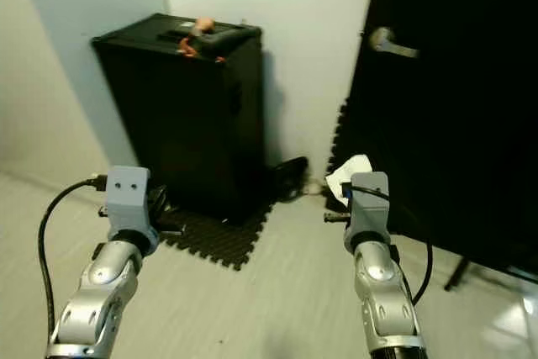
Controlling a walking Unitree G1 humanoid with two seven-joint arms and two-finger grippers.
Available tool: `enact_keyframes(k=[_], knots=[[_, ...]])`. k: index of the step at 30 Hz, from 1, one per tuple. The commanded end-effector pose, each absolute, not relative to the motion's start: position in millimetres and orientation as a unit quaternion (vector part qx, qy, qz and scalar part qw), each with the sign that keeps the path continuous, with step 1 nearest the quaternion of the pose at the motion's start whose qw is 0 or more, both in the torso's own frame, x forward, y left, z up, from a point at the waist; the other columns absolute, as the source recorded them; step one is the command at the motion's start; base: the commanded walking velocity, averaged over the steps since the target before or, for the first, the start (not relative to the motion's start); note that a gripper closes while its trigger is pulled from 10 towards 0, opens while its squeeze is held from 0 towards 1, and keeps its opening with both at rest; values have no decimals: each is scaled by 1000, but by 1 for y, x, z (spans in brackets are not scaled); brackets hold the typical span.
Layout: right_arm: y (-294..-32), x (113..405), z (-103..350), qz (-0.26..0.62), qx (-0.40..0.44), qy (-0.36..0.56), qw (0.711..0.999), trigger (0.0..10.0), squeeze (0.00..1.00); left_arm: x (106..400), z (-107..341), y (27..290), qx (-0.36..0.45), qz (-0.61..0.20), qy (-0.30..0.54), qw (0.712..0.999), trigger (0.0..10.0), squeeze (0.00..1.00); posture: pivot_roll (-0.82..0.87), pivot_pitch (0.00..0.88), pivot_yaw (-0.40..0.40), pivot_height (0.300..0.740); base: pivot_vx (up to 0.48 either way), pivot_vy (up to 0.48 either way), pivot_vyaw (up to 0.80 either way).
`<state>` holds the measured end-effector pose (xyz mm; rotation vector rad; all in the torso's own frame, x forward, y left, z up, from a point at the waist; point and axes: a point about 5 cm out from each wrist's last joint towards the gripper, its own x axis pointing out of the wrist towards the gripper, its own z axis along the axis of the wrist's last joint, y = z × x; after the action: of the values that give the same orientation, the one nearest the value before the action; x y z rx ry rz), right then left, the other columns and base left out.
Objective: Clean up the room
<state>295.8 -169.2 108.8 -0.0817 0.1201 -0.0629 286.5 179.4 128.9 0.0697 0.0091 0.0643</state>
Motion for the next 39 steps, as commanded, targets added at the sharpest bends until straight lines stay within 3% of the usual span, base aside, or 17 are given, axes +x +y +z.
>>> enact_keyframes(k=[1, 39], knots=[[-170, 294, 105, -34, -44, 71, 996, 10000, 0, 287, 125, 182, 42, 33, 14, 999, 10000, 0, -103, 66, 13, 740, 0, 0, -800], [-180, 296, 104, -47, -60, 85, 993, 10000, 0, 277, 110, 180, 11, 60, 51, 997, 10000, 0, -99, 55, -13, 740, 0, 0, -800]])
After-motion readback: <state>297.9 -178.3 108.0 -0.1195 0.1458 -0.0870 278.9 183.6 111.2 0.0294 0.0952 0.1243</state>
